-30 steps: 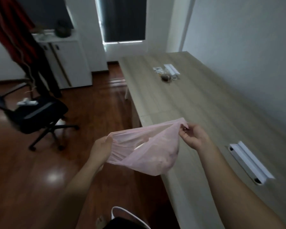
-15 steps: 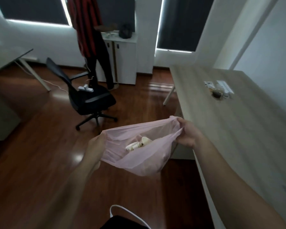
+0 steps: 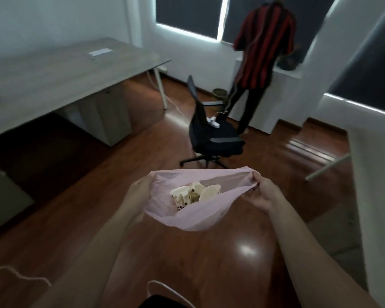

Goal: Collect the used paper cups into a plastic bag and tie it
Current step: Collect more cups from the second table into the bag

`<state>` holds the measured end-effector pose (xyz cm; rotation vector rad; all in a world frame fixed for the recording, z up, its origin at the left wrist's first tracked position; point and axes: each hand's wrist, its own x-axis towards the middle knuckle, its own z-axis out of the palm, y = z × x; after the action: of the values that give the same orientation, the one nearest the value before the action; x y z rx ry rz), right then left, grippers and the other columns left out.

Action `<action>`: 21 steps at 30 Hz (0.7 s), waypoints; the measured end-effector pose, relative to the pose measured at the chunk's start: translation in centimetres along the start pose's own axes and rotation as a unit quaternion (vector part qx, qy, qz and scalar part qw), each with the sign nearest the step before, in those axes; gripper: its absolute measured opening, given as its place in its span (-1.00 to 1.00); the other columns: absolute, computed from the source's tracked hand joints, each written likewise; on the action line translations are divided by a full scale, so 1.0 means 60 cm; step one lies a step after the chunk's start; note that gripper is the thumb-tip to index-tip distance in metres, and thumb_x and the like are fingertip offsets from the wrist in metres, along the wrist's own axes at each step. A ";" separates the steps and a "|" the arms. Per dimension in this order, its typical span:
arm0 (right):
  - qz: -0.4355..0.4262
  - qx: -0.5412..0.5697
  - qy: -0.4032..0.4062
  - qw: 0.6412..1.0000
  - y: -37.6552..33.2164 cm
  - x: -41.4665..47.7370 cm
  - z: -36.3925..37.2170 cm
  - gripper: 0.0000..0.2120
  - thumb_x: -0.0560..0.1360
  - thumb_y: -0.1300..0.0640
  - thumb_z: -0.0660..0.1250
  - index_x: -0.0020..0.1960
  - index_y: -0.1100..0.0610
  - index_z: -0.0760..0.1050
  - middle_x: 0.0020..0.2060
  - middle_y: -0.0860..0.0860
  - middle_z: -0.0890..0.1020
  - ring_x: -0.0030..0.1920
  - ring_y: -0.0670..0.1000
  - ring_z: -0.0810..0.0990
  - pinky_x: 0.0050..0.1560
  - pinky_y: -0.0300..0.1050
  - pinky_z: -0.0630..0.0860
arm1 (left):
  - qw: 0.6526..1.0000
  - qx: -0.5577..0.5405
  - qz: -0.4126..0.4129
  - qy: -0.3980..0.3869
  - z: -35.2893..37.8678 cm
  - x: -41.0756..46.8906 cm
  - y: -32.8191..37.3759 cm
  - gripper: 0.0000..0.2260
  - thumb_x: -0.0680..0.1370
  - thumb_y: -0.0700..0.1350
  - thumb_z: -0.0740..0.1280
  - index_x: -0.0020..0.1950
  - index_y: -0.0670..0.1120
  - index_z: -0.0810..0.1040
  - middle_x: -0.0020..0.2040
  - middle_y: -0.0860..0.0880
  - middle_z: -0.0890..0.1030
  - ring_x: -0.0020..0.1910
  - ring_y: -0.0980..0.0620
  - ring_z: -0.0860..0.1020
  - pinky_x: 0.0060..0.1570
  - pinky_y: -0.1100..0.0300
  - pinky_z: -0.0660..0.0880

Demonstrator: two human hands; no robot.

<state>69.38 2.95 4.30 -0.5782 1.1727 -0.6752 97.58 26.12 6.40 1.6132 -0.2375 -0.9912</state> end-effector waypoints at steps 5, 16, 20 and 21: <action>0.033 -0.045 -0.069 0.996 0.023 0.073 0.192 -0.67 0.76 -0.02 0.22 0.34 0.12 0.64 0.20 0.16 0.74 0.24 0.23 0.67 0.39 0.24 0.56 | 0.995 -0.065 -0.008 0.068 -0.112 0.041 0.013 -0.69 0.75 0.11 0.32 0.23 -0.06 0.75 0.06 -0.10 0.83 0.08 -0.11 0.79 0.13 -0.02 0.71; 0.067 -0.219 -0.254 0.940 0.085 0.253 0.589 -0.64 0.71 -0.16 0.31 0.31 0.02 0.73 -0.08 0.03 0.68 -0.17 0.01 0.62 -0.09 -0.04 0.58 | 0.955 -0.175 -0.025 0.237 -0.323 0.169 0.039 -0.62 0.73 0.20 0.31 0.19 -0.06 0.77 -0.04 -0.10 0.72 -0.30 -0.05 0.54 -0.33 0.17 0.45; 0.064 -0.293 -0.320 0.899 0.113 0.288 0.740 -0.66 0.71 -0.17 0.32 0.28 0.00 0.73 0.07 0.09 0.81 0.02 0.07 0.80 0.20 0.09 0.67 | 0.923 -0.222 -0.019 0.313 -0.385 0.200 0.066 -0.62 0.72 0.20 0.33 0.13 -0.05 0.79 -0.13 -0.09 0.73 -0.30 -0.11 0.55 -0.33 0.13 0.43; 0.067 -0.309 -0.335 0.887 0.124 0.299 0.781 -0.64 0.72 -0.18 0.31 0.30 0.01 0.71 0.10 0.10 0.81 0.06 0.08 0.80 0.22 0.09 0.68 | 0.911 -0.241 -0.015 0.333 -0.401 0.211 0.072 -0.62 0.72 0.20 0.34 0.10 -0.05 0.80 -0.14 -0.10 0.75 -0.31 -0.10 0.58 -0.31 0.10 0.46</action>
<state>119.71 -2.42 1.20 -1.1482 0.7338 0.0656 123.81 33.93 3.65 1.3959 0.4699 -0.4187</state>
